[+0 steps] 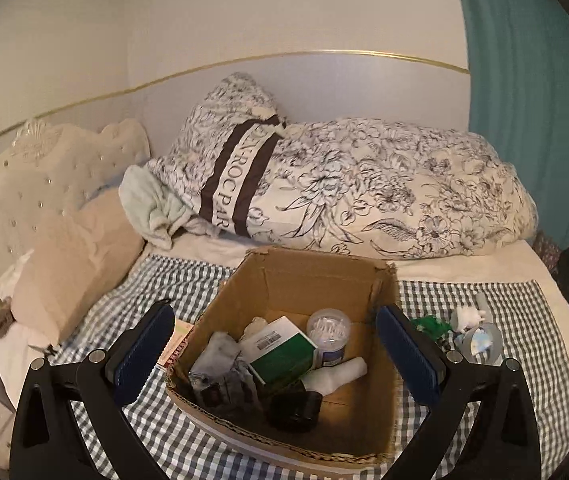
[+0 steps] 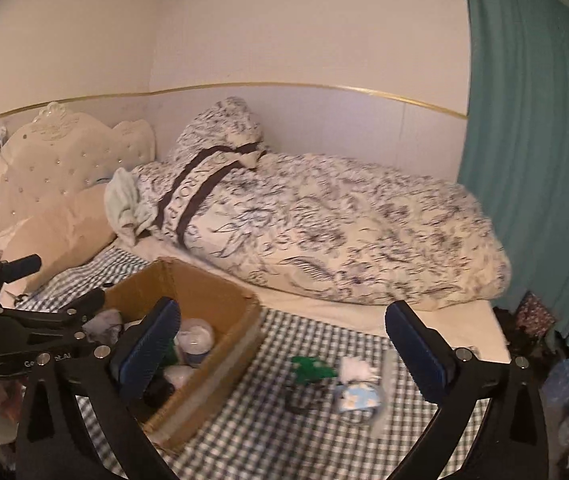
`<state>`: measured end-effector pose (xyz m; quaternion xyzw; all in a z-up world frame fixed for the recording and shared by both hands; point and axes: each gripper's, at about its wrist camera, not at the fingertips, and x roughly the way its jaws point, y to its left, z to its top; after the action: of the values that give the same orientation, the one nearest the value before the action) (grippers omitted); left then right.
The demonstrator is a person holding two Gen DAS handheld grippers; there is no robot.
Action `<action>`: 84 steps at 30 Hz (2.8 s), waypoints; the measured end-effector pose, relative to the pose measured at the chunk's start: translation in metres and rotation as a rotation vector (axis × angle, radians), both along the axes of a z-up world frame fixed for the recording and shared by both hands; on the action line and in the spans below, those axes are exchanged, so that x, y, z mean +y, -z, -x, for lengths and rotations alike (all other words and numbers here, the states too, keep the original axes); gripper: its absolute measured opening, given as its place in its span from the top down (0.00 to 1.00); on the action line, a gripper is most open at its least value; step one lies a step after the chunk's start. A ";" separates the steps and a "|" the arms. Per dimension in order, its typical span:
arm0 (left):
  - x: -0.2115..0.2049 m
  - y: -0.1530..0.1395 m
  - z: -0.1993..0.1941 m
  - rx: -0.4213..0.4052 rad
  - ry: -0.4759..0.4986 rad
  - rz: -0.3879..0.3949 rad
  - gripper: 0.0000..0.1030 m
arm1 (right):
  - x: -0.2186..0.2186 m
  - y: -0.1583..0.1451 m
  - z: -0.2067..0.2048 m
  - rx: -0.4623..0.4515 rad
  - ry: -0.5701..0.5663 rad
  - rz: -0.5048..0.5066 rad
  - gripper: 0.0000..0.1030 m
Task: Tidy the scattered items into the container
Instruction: 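Move both tools back over the remaining items on the checkered cloth, then grasp the green packet with the left tool while the right tool closes on the white tape roll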
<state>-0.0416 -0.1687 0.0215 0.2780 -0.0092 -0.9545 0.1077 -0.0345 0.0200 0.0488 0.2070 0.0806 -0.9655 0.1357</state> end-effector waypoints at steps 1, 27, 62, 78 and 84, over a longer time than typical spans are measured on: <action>0.005 -0.002 -0.002 0.005 0.007 0.003 0.00 | 0.007 -0.002 -0.002 0.005 0.003 0.011 0.00; 0.130 0.005 0.012 0.055 0.233 0.026 0.00 | 0.135 0.018 -0.017 -0.033 0.162 0.081 0.00; 0.185 0.136 0.133 -0.097 0.363 -0.082 0.00 | 0.135 0.171 0.079 -0.305 0.067 0.011 0.00; 0.185 0.206 0.195 -0.236 0.345 -0.098 0.07 | 0.125 0.222 0.125 -0.332 0.058 -0.016 0.00; 0.185 0.224 0.216 -0.299 0.338 -0.056 0.07 | 0.120 0.238 0.142 -0.360 0.041 -0.017 0.00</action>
<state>-0.2572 0.0162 -0.2022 0.4137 -0.0447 -0.9071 -0.0640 -0.1770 0.1398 -0.1889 0.3790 0.0589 -0.9148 0.1266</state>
